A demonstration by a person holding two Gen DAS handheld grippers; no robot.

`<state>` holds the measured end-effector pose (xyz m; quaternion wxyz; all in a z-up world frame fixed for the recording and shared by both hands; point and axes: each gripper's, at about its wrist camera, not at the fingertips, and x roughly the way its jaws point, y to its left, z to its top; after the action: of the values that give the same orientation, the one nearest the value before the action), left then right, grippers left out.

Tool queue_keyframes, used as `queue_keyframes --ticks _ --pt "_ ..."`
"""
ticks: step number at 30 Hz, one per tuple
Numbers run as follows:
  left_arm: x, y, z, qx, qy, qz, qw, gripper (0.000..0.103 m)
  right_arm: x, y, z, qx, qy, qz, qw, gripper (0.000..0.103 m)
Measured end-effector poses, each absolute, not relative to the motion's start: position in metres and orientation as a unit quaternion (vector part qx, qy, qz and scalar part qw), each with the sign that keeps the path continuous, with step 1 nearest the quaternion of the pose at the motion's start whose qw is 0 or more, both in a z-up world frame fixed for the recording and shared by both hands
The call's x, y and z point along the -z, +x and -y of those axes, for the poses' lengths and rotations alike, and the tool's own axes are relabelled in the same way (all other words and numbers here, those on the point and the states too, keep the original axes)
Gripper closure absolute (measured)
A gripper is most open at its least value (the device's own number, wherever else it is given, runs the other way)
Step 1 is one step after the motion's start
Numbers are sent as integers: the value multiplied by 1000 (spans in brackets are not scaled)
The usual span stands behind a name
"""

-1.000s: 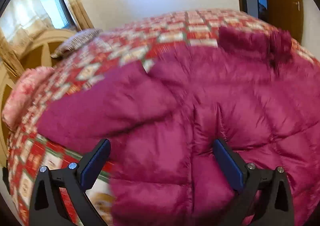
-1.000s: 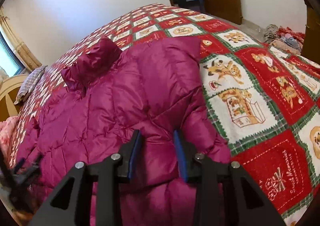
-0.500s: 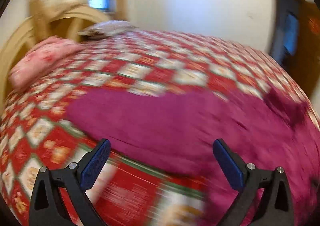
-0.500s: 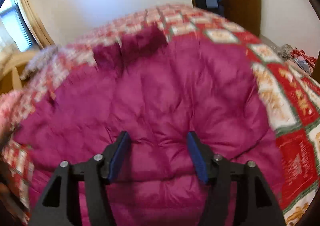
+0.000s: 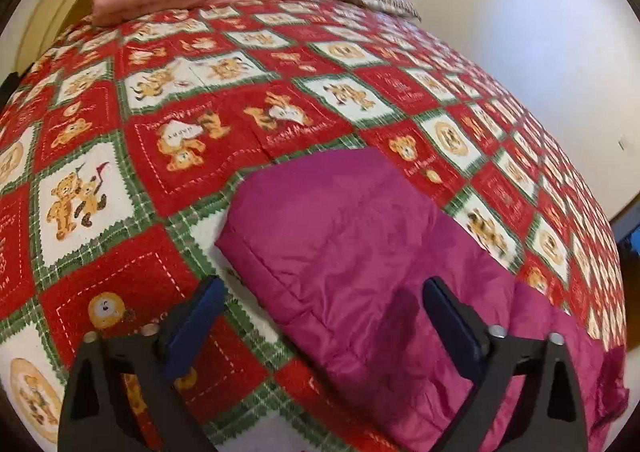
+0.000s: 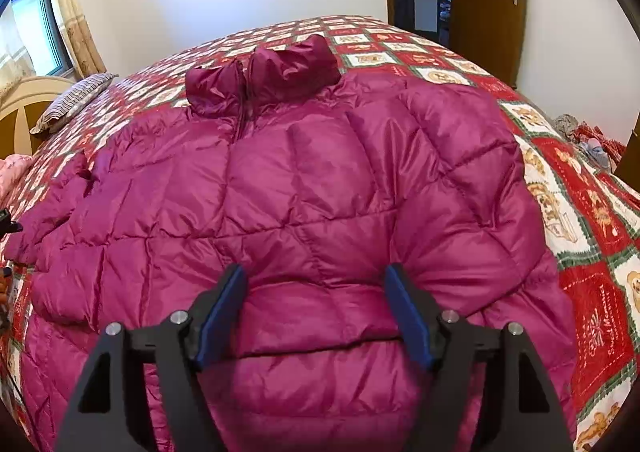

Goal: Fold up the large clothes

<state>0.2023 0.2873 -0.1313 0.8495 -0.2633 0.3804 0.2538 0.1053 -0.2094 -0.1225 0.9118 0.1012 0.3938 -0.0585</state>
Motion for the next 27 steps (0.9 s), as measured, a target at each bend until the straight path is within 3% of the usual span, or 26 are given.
queue_keyframes --ticks 2,3,4,5,6,8,16,22,27 --pt "134 202 -280 -257 -233 -377 859 35 123 105 209 59 101 -393 912 28" --pt "134 201 -279 -254 -226 -377 862 41 123 105 210 59 101 -394 912 28" --pt "132 198 -280 -251 -228 -372 864 61 123 105 210 58 101 -394 912 27" --pt "130 195 -283 -232 -241 -364 869 93 123 106 210 58 101 -394 912 27" --pt "129 191 -288 -179 -276 -347 878 98 123 105 210 58 102 -394 912 27" --pt "125 187 -293 -140 -304 -317 887 98 123 106 210 58 103 -393 912 27" --pt "50 182 -230 -69 -188 -247 948 98 124 102 214 41 123 -384 914 23" --pt "-16 153 -87 118 -54 -186 974 98 125 101 215 38 131 -379 915 23" --pt "-2 129 20 249 12 -203 947 98 125 98 221 27 151 -371 916 23"
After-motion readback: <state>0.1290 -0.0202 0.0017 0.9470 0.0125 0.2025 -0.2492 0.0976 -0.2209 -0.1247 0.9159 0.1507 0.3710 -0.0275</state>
